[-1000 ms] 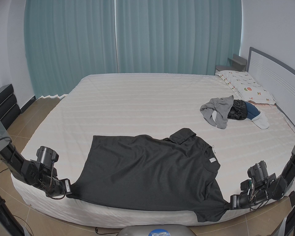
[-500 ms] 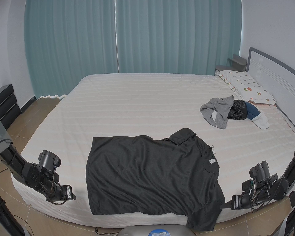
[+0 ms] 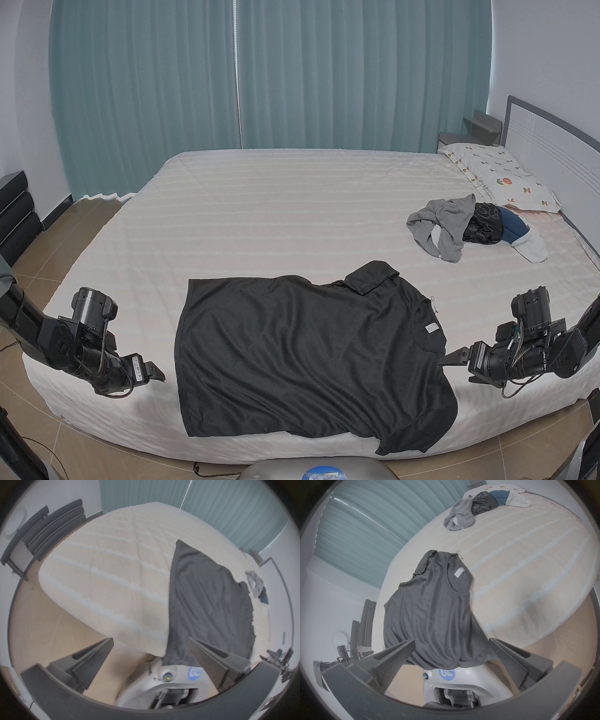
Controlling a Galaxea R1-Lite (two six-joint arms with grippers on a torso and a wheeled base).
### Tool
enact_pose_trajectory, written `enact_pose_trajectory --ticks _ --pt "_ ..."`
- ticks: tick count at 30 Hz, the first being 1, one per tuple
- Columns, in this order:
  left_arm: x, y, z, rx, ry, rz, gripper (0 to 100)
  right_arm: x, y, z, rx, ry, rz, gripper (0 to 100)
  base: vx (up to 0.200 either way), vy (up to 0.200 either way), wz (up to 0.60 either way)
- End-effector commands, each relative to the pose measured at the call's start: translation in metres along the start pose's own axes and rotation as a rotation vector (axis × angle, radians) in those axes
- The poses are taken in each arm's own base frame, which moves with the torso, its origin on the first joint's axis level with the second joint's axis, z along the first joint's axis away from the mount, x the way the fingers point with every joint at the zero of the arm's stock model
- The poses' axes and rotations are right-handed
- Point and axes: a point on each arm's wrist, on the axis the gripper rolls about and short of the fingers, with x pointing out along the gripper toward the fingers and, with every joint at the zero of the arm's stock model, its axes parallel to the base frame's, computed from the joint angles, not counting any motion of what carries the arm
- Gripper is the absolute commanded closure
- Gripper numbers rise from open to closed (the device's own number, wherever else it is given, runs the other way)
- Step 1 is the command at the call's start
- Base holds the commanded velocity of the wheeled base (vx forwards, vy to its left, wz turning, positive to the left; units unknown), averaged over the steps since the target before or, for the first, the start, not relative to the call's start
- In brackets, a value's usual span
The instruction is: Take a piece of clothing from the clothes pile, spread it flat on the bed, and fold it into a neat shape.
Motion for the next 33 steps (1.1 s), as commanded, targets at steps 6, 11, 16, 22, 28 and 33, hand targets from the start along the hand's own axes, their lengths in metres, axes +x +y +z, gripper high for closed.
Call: enact_pose_trajectory --ticks 6,11,16,22,28,33 --pt "-0.012 -0.002 0.016 -0.106 -0.05 -0.065 0 0.005 0.001 0.008 0.048 -0.059 0.056 0 0.0 0.1 0.0" --pt "-0.011 0.001 0.017 -0.111 -0.051 -0.058 0 0.008 0.003 0.012 0.082 -0.086 0.074 0 0.0 0.2 0.0" --pt "-0.011 0.001 0.017 -0.106 -0.053 -0.064 0 0.009 0.007 0.015 0.106 -0.113 0.104 0 0.0 0.16 0.0" --pt "-0.011 -0.002 0.019 -0.11 -0.059 -0.071 0 0.014 0.013 0.023 0.118 -0.145 0.135 0 0.0 0.0 0.0" --pt "-0.003 -0.005 0.017 -0.097 -0.031 -0.066 0 0.034 0.028 0.039 0.129 -0.174 0.148 0 0.033 0.0 0.0" --pt "-0.001 -0.012 0.013 -0.107 -0.017 -0.077 0 0.077 0.05 0.05 0.11 -0.214 0.111 0 0.08 0.0 0.0"
